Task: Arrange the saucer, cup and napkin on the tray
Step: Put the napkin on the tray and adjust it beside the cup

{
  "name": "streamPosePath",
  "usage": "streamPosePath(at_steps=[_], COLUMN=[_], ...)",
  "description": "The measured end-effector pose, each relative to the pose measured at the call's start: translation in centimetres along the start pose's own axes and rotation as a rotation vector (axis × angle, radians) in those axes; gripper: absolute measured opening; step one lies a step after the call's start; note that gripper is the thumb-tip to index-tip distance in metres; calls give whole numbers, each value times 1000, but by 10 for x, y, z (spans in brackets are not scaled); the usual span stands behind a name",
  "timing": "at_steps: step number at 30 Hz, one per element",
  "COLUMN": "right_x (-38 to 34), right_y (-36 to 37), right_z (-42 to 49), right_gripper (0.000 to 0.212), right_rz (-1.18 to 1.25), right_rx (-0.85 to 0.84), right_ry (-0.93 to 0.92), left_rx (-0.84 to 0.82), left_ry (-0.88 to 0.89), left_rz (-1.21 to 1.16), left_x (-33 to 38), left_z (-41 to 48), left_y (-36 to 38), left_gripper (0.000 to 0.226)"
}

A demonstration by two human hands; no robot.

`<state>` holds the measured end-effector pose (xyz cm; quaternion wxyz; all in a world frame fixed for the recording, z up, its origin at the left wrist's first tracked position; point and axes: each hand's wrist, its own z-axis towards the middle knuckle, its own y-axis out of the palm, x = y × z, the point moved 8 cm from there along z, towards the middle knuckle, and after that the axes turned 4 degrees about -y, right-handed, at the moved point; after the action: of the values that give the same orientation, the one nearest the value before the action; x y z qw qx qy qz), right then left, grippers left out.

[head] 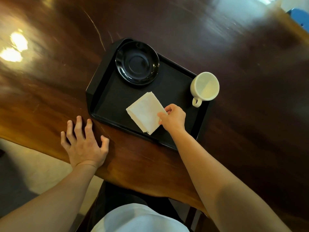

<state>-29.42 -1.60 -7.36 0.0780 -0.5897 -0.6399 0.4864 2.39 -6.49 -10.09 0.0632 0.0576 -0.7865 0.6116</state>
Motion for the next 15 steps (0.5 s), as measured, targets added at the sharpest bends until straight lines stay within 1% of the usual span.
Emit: streamPosePath(at_steps=[7, 12, 15], right_x=[18, 25, 22], right_y=[-26, -40, -46], right_z=[5, 10, 8], right_gripper=[14, 18, 11], right_rz=[173, 157, 90], right_rx=[110, 179, 225], right_ry=[145, 174, 109], left_rx=[12, 17, 24], left_ry=[3, 6, 9], left_rz=[-13, -13, -9], left_x=[3, 3, 3], left_z=[-1, -2, -2], left_y=[-4, -5, -5], left_gripper=[71, 71, 71])
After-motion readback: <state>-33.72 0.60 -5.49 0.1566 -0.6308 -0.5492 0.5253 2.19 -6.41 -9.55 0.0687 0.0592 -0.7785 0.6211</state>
